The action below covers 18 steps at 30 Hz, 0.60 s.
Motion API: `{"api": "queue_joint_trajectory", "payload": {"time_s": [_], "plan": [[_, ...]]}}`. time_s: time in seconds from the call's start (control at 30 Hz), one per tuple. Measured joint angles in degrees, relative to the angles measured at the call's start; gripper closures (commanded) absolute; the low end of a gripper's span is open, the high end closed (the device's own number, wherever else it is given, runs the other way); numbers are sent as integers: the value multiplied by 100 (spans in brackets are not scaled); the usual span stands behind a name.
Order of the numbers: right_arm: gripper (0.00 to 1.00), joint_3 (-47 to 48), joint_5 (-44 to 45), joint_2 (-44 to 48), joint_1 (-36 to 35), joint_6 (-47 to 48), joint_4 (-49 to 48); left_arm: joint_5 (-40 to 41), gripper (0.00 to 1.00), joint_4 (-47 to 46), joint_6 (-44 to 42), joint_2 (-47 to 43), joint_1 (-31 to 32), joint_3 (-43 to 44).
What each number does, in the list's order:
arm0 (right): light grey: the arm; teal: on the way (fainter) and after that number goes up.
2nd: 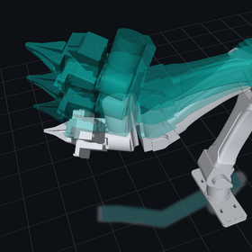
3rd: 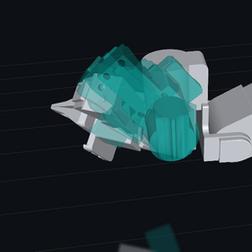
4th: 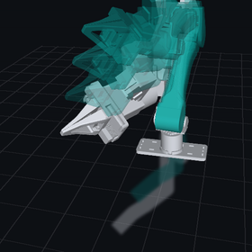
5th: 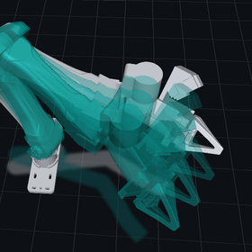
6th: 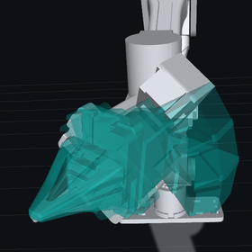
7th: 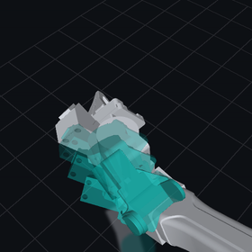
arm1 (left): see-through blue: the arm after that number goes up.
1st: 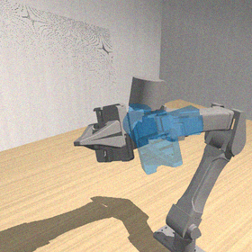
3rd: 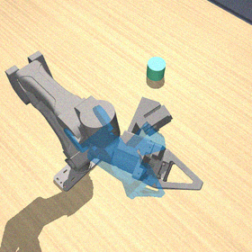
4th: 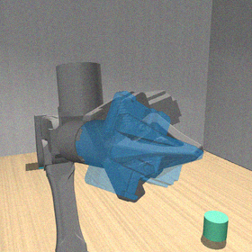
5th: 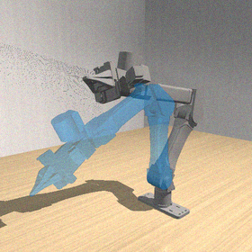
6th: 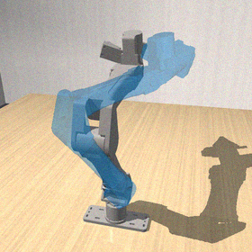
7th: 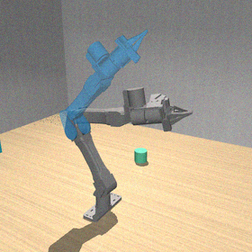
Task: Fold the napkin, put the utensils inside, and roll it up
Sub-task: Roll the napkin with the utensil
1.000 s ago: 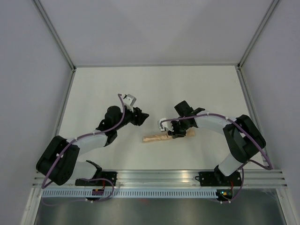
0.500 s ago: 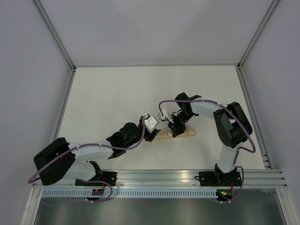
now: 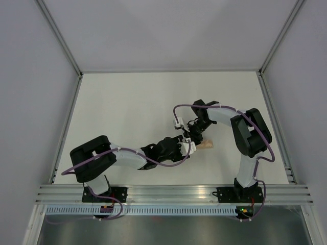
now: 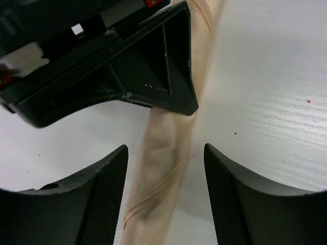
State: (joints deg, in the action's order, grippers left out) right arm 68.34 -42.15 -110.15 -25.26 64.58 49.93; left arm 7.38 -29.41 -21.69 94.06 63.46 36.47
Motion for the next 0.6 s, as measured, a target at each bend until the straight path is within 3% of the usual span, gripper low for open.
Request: {"api": "queue_joint_trajectory", "payload": {"time_s": [0.33, 0.5, 0.6], "plan": [[95, 114, -79, -116, 42, 2, 136, -66, 37, 188, -415, 686, 4, 549], [95, 149, -118, -157, 81, 26, 192, -203, 47, 376, -485, 852, 4, 761], [95, 173, -153, -188, 107, 44, 254, -260, 61, 503, -505, 929, -4, 881]]}}
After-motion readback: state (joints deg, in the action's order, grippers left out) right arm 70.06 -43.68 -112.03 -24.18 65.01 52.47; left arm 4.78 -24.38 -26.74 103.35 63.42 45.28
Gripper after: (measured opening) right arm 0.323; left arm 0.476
